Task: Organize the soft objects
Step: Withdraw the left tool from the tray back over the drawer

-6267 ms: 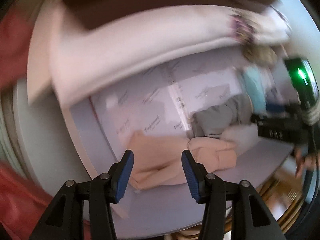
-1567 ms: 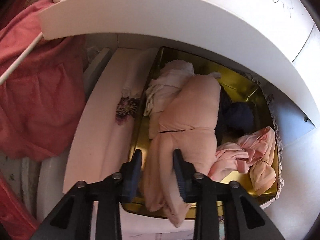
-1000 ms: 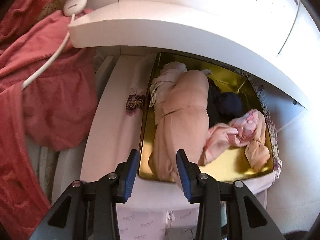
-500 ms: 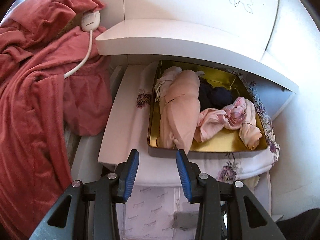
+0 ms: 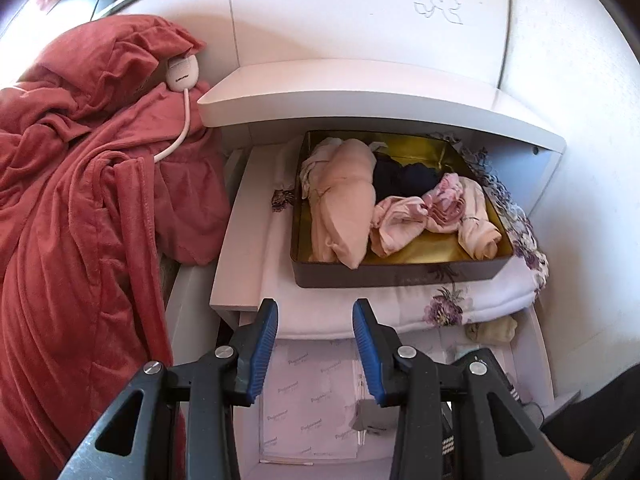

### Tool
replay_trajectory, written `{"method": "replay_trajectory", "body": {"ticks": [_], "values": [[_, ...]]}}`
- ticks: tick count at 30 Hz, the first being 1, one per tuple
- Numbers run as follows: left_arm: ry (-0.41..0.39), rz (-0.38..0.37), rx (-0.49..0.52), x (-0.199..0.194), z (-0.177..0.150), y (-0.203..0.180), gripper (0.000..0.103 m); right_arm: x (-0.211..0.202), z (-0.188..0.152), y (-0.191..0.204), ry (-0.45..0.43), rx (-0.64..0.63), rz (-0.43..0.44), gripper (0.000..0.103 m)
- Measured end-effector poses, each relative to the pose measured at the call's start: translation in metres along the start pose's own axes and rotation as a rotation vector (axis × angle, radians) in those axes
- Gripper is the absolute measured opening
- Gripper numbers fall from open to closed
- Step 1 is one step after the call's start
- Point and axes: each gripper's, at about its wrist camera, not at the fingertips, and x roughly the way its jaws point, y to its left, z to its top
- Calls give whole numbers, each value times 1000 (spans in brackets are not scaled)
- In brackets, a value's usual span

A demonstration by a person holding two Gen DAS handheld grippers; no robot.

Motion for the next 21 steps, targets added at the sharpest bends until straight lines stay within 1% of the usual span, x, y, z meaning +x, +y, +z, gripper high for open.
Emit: {"method": "replay_trajectory", "body": {"ticks": [6, 11, 16, 21], "values": [[18, -20, 49, 1, -17, -14, 39, 0, -5, -2, -16, 9, -1, 29], [32, -54, 123, 6, -33, -31, 39, -4, -7, -8, -37, 29, 2, 23], [40, -76, 182, 11, -45, -44, 39, -9, -7, -17, -52, 44, -5, 21], [57, -97, 194, 16, -50, -48, 39, -11, -8, -31, -56, 67, -12, 20]]}}
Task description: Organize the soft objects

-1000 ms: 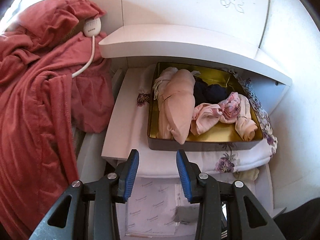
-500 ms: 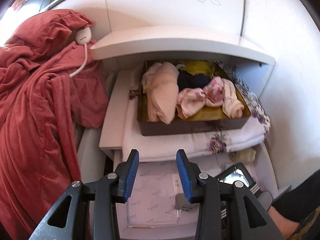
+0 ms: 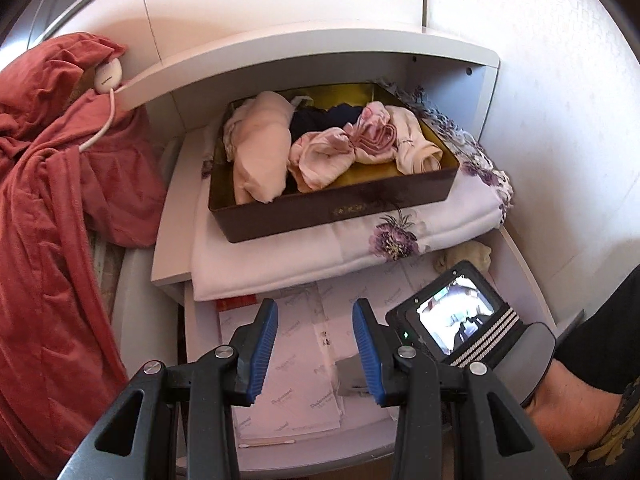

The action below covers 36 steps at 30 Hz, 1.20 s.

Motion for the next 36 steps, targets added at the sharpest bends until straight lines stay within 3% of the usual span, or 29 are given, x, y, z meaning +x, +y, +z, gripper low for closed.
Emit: {"method": "replay_trajectory", "body": {"ticks": [18, 24, 36], "values": [[58, -10, -21, 18, -8, 2, 39, -5, -2, -12, -11, 28, -10, 19], [133, -7, -40, 36, -16, 4, 39, -8, -4, -24, -16, 60, -12, 19], [283, 10, -185, 65, -29, 30, 39, -8, 0, -26, -11, 93, -13, 19]]}}
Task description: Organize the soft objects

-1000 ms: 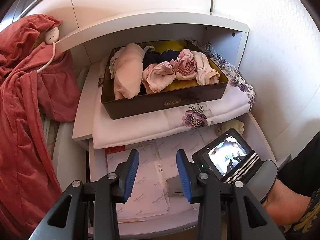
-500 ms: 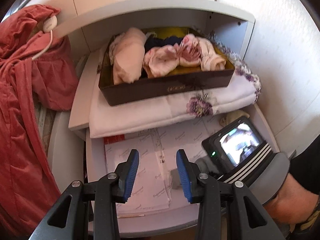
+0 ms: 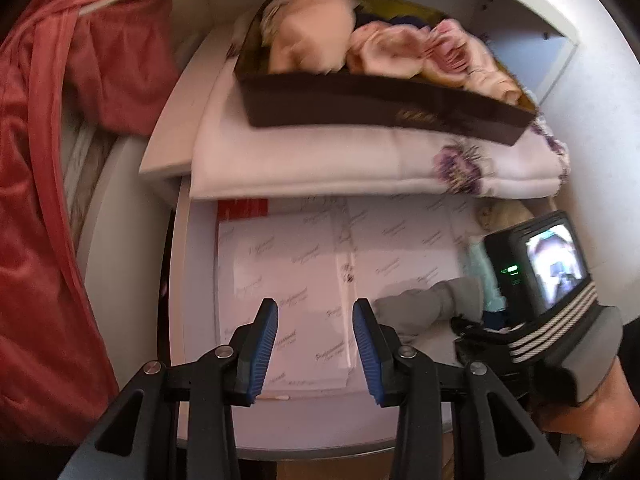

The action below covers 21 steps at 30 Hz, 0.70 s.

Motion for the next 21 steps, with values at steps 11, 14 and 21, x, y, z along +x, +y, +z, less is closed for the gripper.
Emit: {"method": "replay_trajectory", "body": {"ticks": [11, 14, 21], "values": [[157, 5, 44, 41, -14, -8, 39, 2, 4, -2, 15, 26, 6, 19], [181, 5, 51, 47, -17, -9, 39, 4, 5, 0, 13, 23, 2, 19], [201, 2, 31, 50, -17, -6, 39, -3, 1, 0, -9, 25, 4, 19]]}}
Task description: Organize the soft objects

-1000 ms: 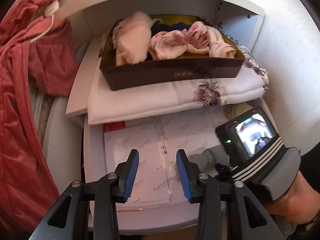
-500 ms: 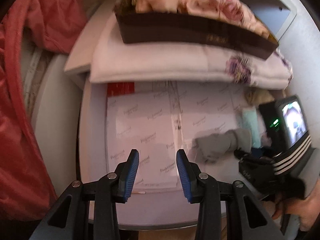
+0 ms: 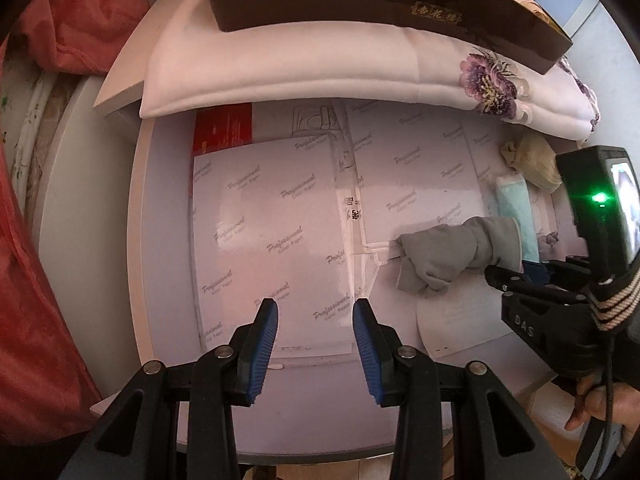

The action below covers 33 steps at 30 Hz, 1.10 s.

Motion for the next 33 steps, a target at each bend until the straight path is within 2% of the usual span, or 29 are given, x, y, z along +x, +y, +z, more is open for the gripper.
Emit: {"method": "replay_trajectory", "body": {"ticks": [5, 11, 18, 21, 24, 25, 26, 28, 30, 33], "values": [[9, -3, 12, 5, -1, -3, 39, -3, -3, -2, 0, 3, -9, 19], [42, -13, -21, 13, 1, 1, 39, -21, -1, -2, -46, 18, -4, 15], [53, -27, -34, 15, 0, 5, 39, -29, -8, 0, -48, 4, -16, 12], [51, -28, -38, 14, -1, 6, 39, -24, -9, -4, -23, 25, 8, 13], [52, -27, -44, 15, 0, 7, 39, -17, -11, -6, 14, 59, 49, 27], [53, -27, -44, 14, -1, 8, 39, -18, -11, -7, 10, 60, 44, 42], [53, -27, -42, 14, -1, 8, 39, -20, -11, -6, -7, 53, 30, 53], [51, -27, -34, 14, -1, 5, 39, -26, -8, -3, -24, 24, 2, 58], [51, -22, -23, 15, -1, 3, 39, -31, -5, 3, -35, -10, -14, 67], [52, -20, -8, 16, -1, -2, 39, -35, -1, 4, -43, 4, -6, 69]]}}
